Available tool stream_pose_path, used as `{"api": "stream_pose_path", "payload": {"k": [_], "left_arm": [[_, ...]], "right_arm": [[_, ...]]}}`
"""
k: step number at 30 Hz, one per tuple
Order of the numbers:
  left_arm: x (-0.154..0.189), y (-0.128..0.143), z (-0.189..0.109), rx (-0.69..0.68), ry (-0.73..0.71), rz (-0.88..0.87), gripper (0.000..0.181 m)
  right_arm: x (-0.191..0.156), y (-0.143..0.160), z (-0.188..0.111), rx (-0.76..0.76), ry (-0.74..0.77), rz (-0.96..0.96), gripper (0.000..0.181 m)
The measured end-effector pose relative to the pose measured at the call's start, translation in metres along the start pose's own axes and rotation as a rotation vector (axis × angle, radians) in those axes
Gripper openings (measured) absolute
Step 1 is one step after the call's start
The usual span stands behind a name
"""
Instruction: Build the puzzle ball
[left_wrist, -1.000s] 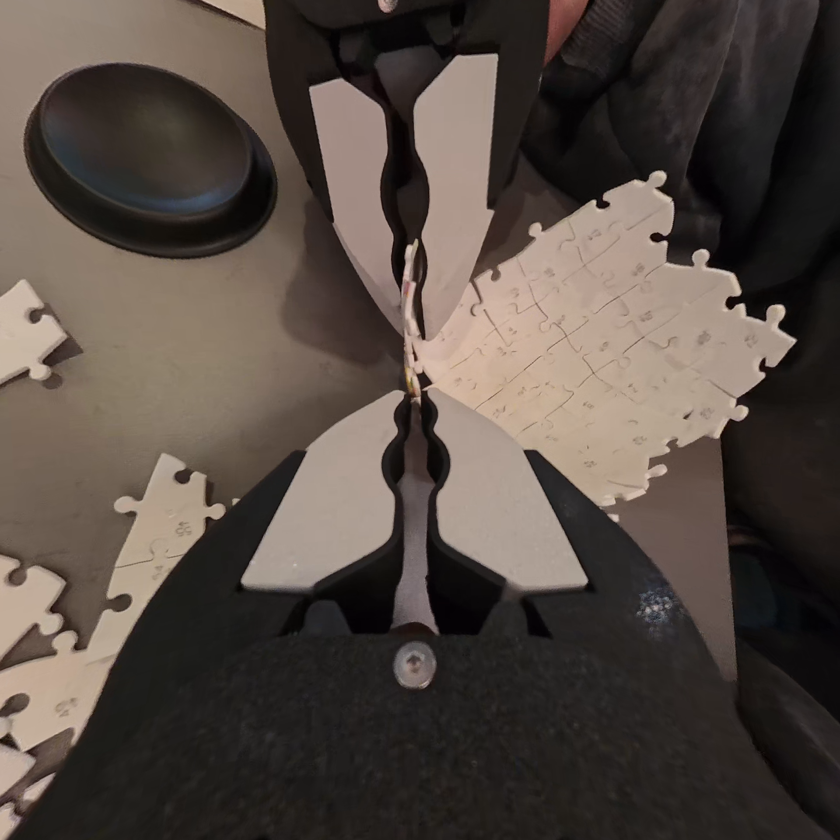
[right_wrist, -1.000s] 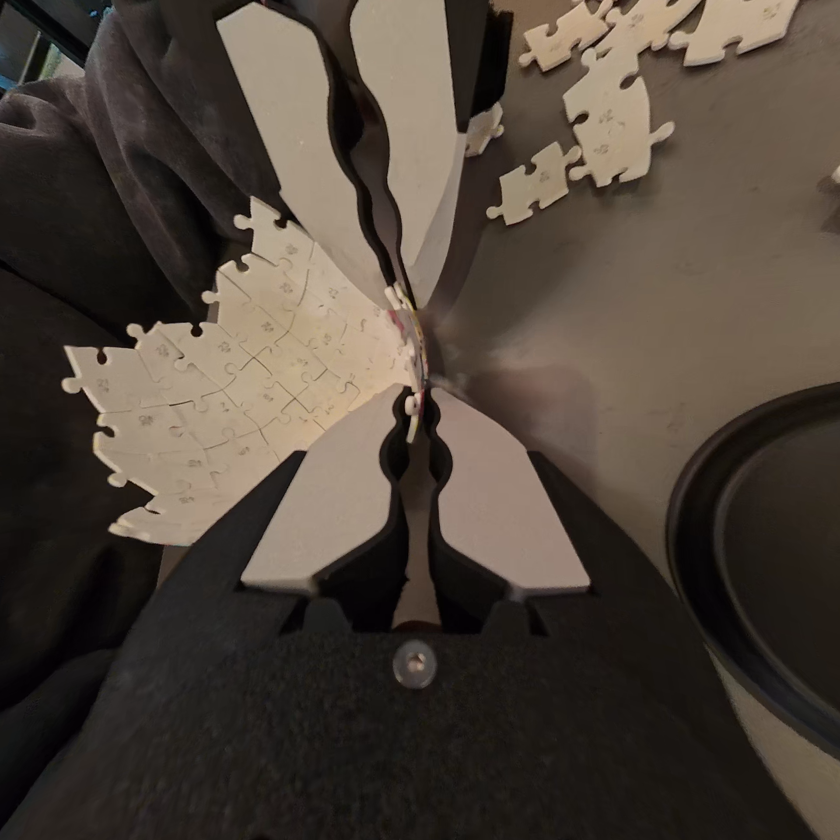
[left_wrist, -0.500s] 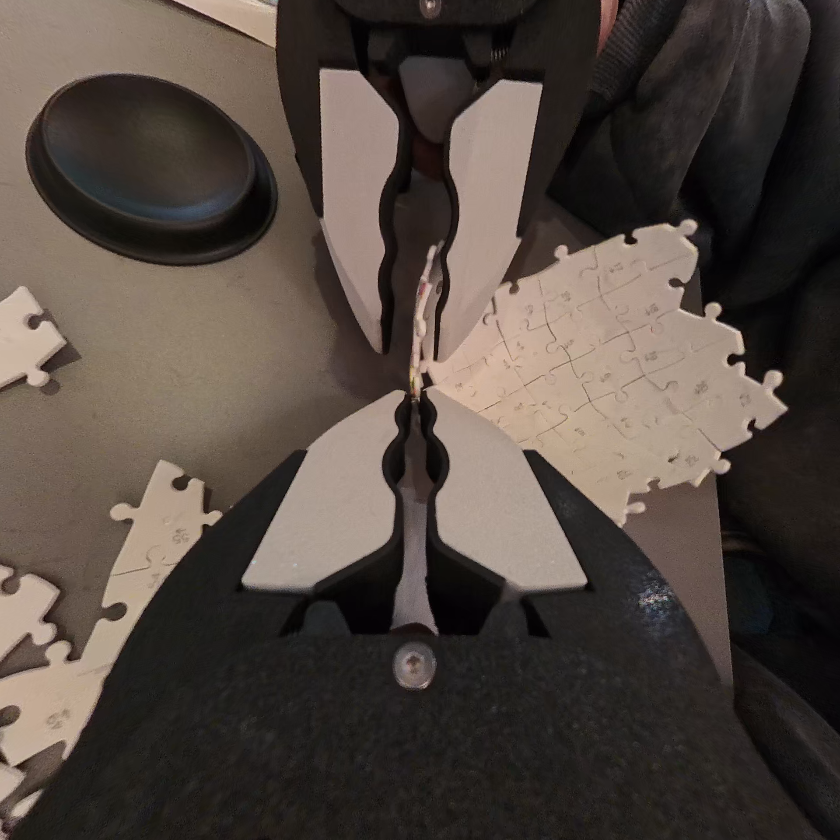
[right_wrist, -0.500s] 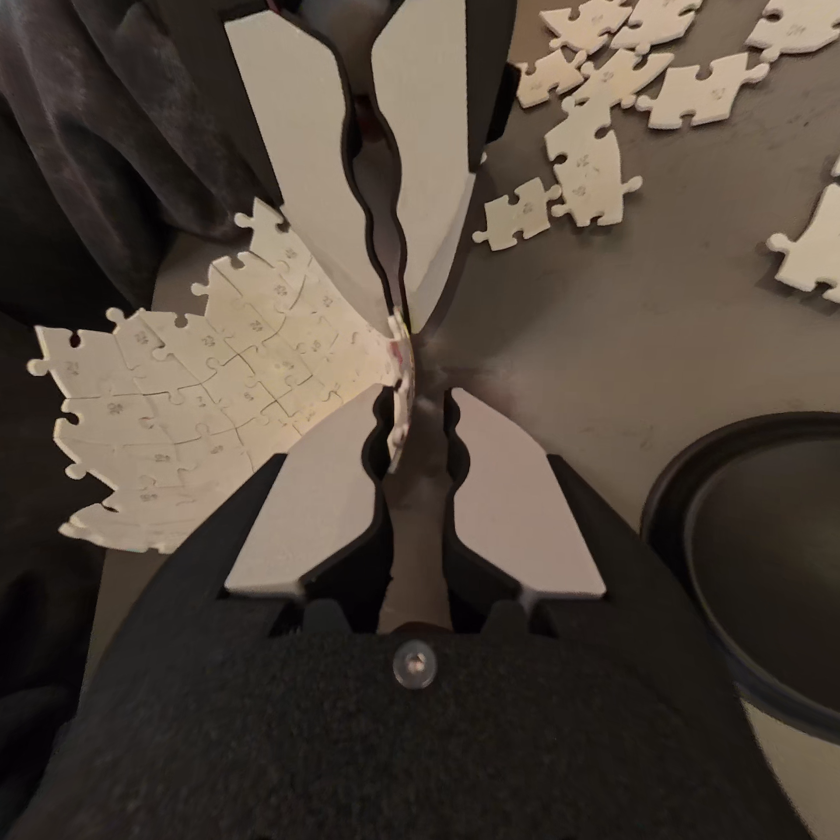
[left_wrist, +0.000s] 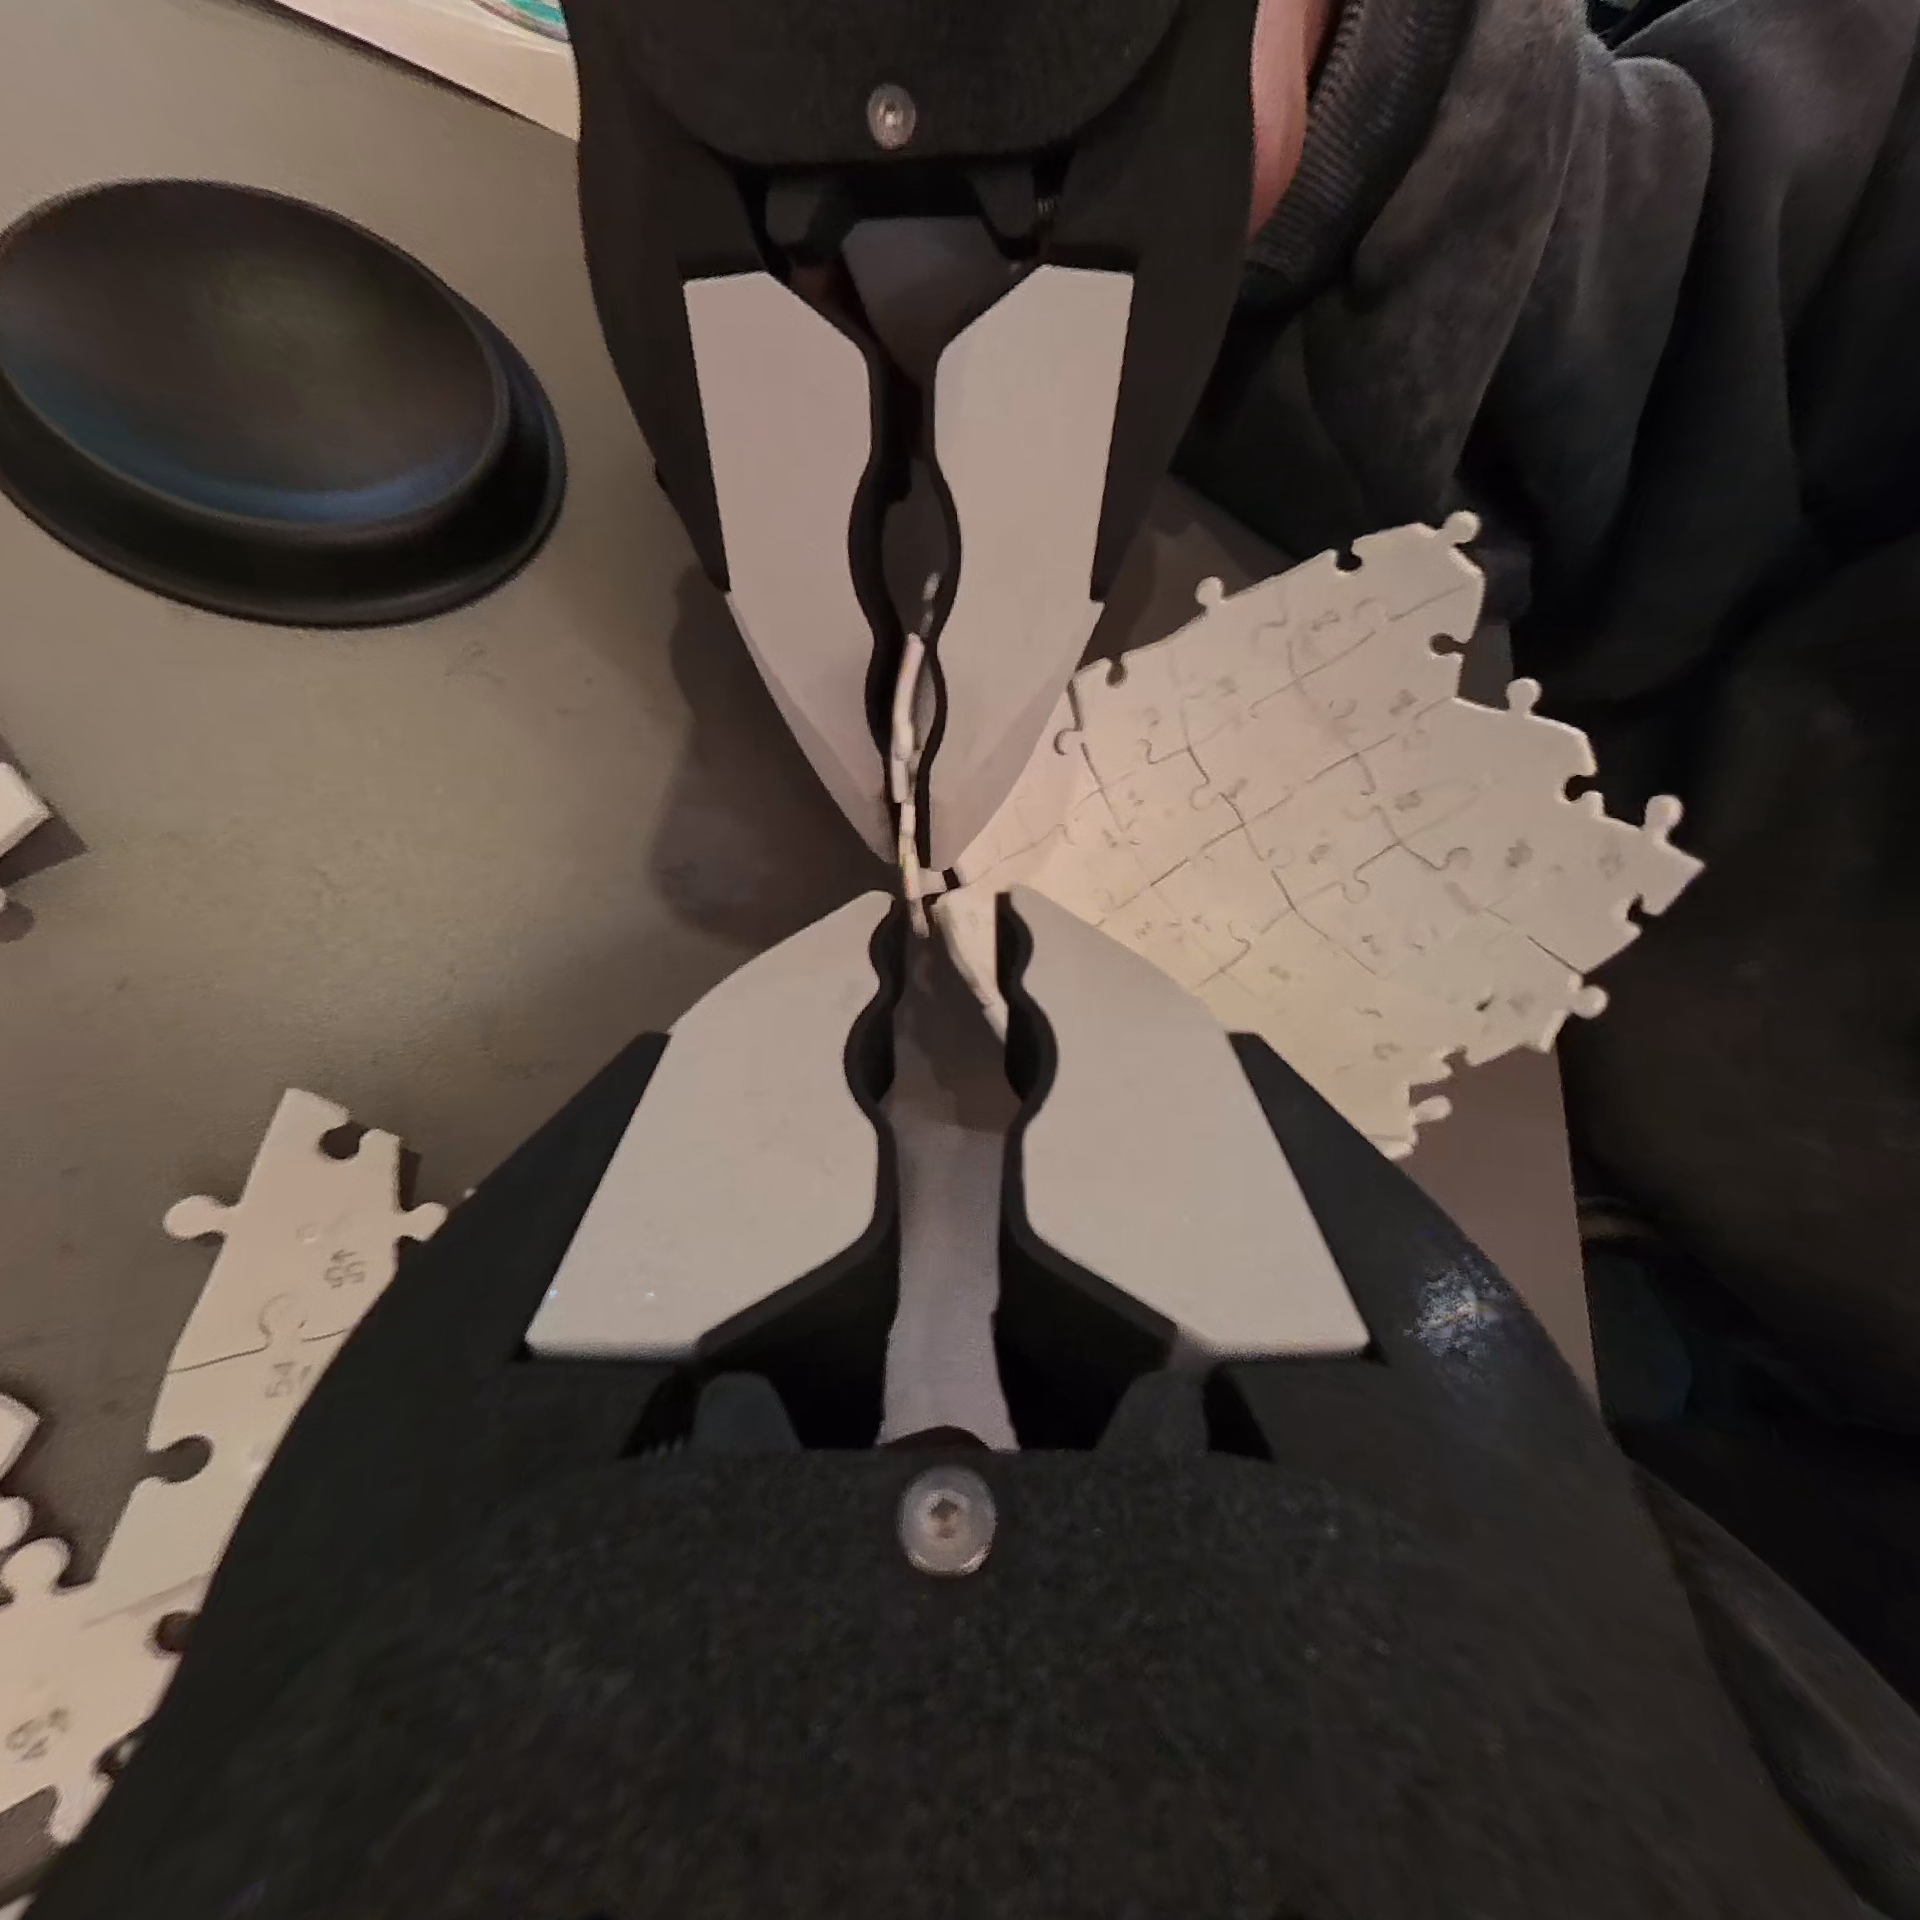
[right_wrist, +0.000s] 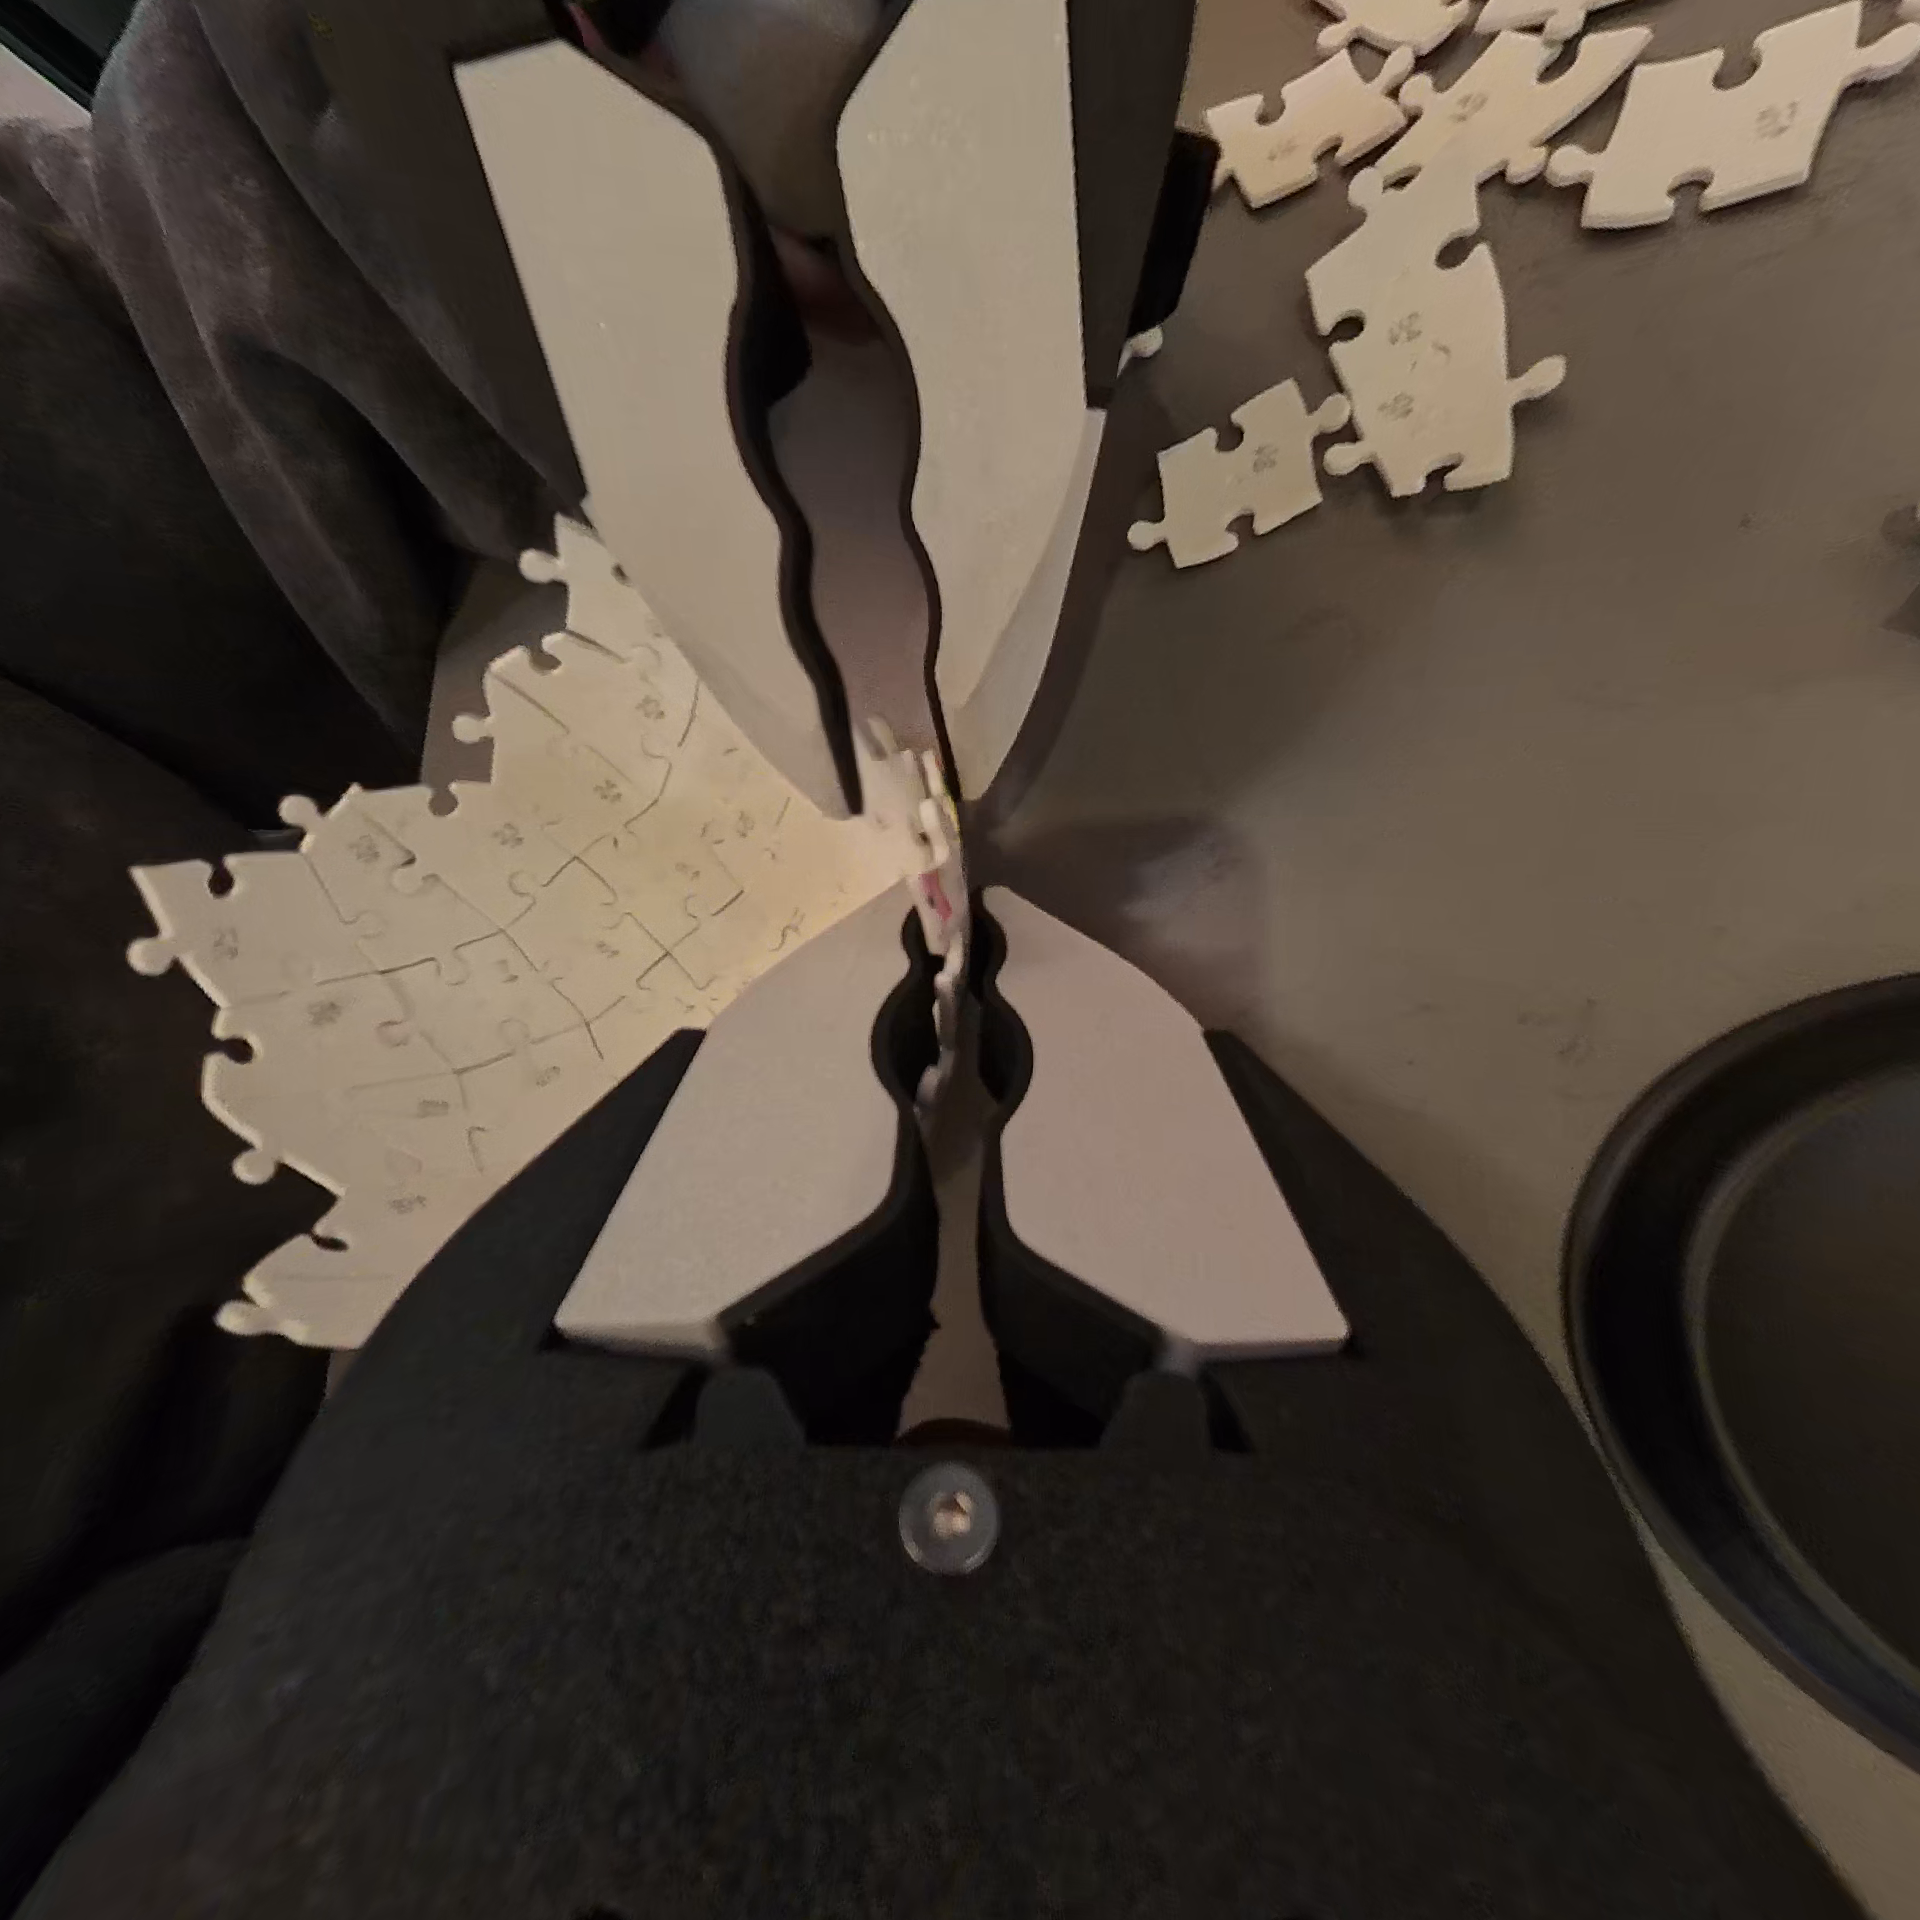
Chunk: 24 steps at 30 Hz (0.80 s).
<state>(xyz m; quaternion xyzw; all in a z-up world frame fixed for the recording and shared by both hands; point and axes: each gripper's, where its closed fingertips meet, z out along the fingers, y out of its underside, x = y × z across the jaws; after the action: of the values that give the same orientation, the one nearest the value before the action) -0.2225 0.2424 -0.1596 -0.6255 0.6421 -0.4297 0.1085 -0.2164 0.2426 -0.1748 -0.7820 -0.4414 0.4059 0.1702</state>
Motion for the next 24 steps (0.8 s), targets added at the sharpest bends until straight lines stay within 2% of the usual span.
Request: {"api": "stream_pose_path", "payload": {"k": [3,7,24], "left_arm": [[0.0019,0.0018,-0.0006,-0.012,0.006,0.005,0.015],[0.0013,0.0066,0.0013,-0.049,-0.006,0.017,0.005],[0.0043,0.0094,0.0049,-0.087,-0.021,0.052,0.003]], "right_arm": [[-0.0005,-0.0001,-0.0007,0.000,-0.003,0.001,0.002],[-0.0028,0.0001,-0.0022,-0.005,-0.006,-0.012,0.003],[-0.0078,0.0059,-0.0020,-0.054,0.000,-0.076,0.003]]}}
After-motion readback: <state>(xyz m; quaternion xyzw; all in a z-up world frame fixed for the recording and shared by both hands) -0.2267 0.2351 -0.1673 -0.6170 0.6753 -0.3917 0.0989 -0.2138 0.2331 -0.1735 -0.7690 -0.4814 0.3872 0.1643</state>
